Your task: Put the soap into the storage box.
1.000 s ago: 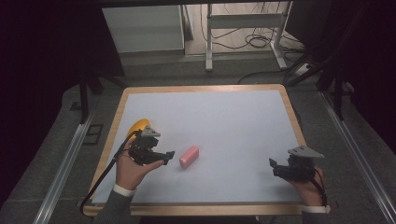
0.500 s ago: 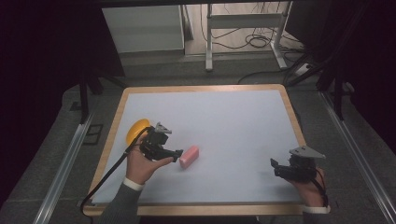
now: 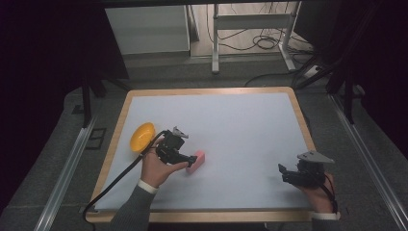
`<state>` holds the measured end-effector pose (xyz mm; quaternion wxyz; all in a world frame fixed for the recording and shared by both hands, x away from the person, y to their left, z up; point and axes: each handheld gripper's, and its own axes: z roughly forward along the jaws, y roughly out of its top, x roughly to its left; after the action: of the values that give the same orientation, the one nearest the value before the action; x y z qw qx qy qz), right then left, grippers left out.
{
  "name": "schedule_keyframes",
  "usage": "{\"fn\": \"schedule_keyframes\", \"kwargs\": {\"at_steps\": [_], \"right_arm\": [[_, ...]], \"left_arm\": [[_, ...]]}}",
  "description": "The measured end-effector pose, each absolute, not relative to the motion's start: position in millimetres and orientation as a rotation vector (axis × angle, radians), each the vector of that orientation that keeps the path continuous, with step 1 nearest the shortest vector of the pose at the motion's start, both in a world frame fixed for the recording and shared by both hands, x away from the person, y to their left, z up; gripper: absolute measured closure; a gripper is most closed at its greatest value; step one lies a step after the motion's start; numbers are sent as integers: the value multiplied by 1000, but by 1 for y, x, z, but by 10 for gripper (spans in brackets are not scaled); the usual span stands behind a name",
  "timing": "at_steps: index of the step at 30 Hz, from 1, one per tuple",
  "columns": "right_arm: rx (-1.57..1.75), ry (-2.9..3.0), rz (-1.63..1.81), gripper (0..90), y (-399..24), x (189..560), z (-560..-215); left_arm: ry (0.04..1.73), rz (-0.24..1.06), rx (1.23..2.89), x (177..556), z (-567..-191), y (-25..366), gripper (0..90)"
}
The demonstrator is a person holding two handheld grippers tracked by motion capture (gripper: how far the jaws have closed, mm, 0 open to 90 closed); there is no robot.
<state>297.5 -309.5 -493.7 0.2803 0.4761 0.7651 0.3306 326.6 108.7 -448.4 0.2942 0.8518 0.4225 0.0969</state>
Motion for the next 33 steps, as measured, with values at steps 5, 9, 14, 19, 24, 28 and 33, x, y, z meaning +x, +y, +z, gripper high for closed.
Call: {"fn": "schedule_keyframes", "kwargs": {"at_steps": [5,9,14,19,24,28,33], "right_arm": [[1272,2056,882,129,-309,298,-494],[1267,2038,879,129,-309,298,-494],[1266,2042,878,129,-308,297,-494],[1269,2045,871,129,-308,298,-496],[1271,2047,870,129,-309,298,-497],[1273,2046,870,128,-309,298,-497],[1270,2050,864,129,-309,298,-498]], "left_arm": [[1125,236,2268,329,-451,104,246],[1129,231,2273,329,-454,101,257],[1115,226,2319,333,-458,90,266],[1119,208,2335,336,-464,83,269],[1132,204,2356,340,-475,78,289],[1155,203,2377,344,-485,75,313],[1162,215,2384,345,-488,75,376]]}}
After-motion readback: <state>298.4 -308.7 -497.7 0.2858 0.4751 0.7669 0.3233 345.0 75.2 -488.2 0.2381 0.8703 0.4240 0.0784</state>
